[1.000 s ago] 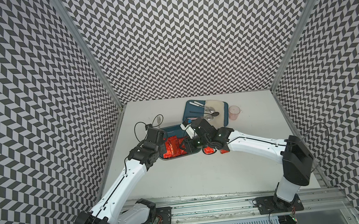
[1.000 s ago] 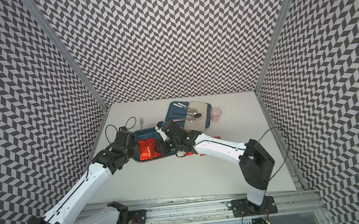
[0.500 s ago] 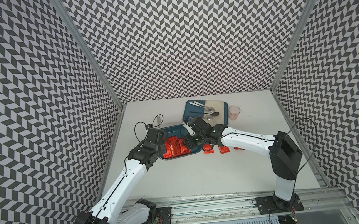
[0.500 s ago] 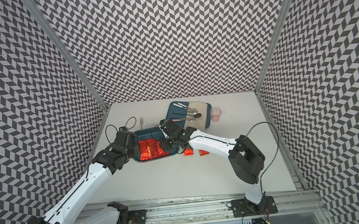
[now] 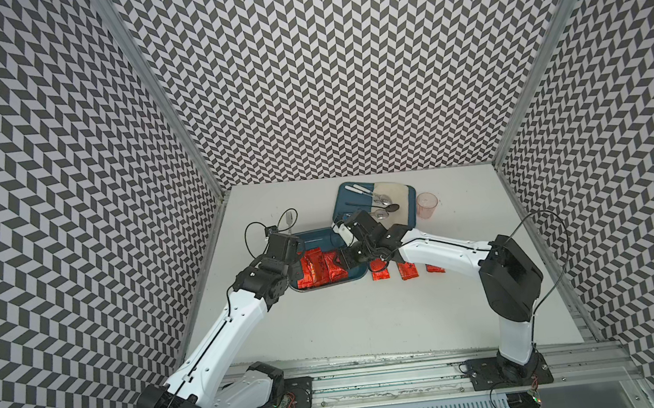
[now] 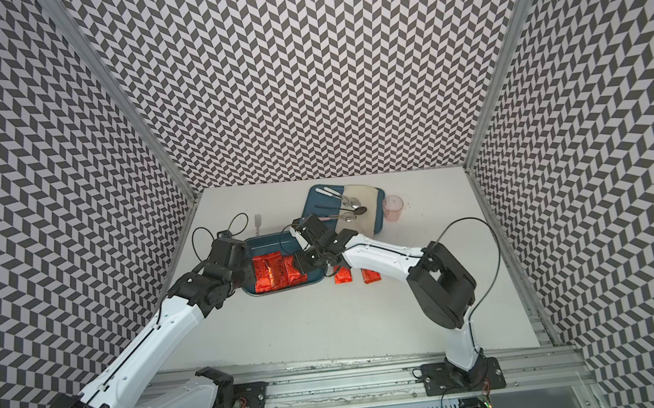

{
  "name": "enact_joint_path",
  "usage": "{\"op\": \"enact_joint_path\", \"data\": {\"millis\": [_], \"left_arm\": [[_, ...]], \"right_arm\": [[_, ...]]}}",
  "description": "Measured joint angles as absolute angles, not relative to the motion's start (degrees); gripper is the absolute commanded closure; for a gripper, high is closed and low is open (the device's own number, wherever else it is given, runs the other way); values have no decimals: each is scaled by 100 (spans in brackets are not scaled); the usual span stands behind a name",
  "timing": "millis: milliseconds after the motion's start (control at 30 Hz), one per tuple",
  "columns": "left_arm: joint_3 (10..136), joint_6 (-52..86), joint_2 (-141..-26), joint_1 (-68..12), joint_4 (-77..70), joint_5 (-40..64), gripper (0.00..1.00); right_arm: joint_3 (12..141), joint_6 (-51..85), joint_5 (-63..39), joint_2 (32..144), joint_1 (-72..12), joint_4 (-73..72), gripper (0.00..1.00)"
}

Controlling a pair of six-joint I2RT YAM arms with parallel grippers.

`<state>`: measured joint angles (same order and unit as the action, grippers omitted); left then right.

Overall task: Take the tea bags out of the storage box
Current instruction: Pick up the tea bag from the storage box, then place the tea bag at the center of the board.

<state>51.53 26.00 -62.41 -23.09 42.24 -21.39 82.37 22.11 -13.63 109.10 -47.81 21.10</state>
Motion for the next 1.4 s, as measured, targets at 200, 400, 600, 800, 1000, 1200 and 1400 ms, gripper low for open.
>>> {"op": "enact_joint_path", "data": {"millis": [200,400,600,800,1000,1200,1400], "left_arm": [[5142,2536,-6246,-2307,4252,-2163,100],[5129,2539,-6248,-2305,4248,-2167,100],[5129,2543,-6248,-2305,4241,-2152,100],[5129,2552,-6248,-2305,4233,-2154,100],[5129,2565,-6248,-2305,4226,-2178,100],[5129,2628,-6248,-2305,4226,-2250,100],[5129,2652,-6248,-2283,4226,-2270,100]], "right_arm": [[8031,2241,-1586,10910,-4737,1929,83],[7918,2250,-1645,10742,-4707,1916,94],[7878,2255,-1704,10514,-4659,1887,100],[7874,2250,-1774,10184,-4582,1898,100],[7787,2161,-1977,9443,-4202,2093,100],[6626,2038,-2206,8173,-3378,2180,100],[4838,2091,-2436,7710,-3288,2071,100]]}}
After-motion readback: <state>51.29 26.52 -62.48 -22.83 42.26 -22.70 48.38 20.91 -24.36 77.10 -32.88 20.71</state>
